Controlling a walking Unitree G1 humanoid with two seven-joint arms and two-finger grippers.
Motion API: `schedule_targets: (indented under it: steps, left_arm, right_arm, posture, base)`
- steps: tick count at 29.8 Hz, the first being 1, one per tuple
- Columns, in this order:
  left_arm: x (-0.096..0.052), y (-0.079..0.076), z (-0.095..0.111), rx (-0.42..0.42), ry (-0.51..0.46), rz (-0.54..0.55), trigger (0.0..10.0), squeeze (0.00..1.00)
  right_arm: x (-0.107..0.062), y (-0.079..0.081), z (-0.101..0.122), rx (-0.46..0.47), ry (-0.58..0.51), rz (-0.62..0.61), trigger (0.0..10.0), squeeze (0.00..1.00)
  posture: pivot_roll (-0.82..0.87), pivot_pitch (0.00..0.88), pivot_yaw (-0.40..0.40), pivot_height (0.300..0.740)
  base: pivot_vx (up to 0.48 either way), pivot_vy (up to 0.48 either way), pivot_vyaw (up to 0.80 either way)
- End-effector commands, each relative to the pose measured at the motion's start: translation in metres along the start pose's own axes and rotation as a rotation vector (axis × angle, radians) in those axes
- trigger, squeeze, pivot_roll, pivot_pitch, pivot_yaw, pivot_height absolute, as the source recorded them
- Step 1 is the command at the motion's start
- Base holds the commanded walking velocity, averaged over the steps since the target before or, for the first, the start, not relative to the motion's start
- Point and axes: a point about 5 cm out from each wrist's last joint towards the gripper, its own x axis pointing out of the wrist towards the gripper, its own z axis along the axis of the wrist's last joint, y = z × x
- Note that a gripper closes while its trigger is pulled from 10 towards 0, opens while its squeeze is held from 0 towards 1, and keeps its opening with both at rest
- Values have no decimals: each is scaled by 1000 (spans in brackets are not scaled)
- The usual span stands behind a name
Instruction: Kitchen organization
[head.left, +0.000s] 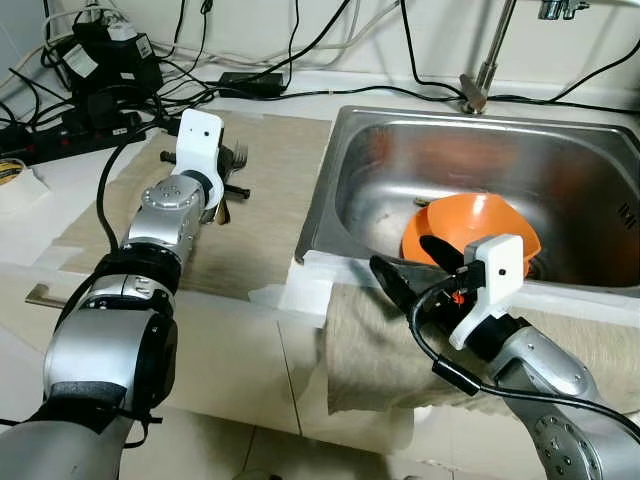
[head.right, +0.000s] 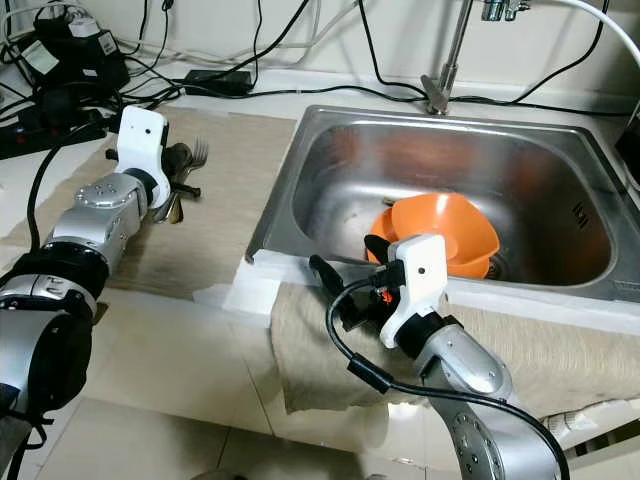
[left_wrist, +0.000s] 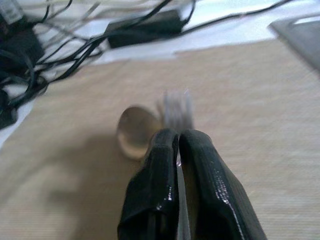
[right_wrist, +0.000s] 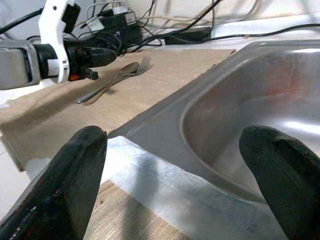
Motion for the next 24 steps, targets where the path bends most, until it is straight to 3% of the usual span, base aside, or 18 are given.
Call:
schedule_targets:
  steps: [1, 9, 24]
  left_arm:
    - [-1, 6, -5, 11, 29, 36, 10000, 1000]
    - [-1, 5, -13, 28, 82, 33, 10000, 1000]
    - [1, -3, -9, 12, 68, -16, 10000, 1000]
  right_arm:
    - [-1, 3, 6, -4, -8, 34, 10000, 0]
    - [-4, 3, 9, 0, -6, 40, 10000, 0]
    - [-4, 9, 8, 9, 9, 37, 10000, 0]
  posture:
    - [-104, 0, 56, 736]
    - [-117, 0, 59, 736]
    - [-120, 0, 60, 736]
  base:
    - [0, 0, 0]
    - [0, 0, 0]
    - [0, 0, 0]
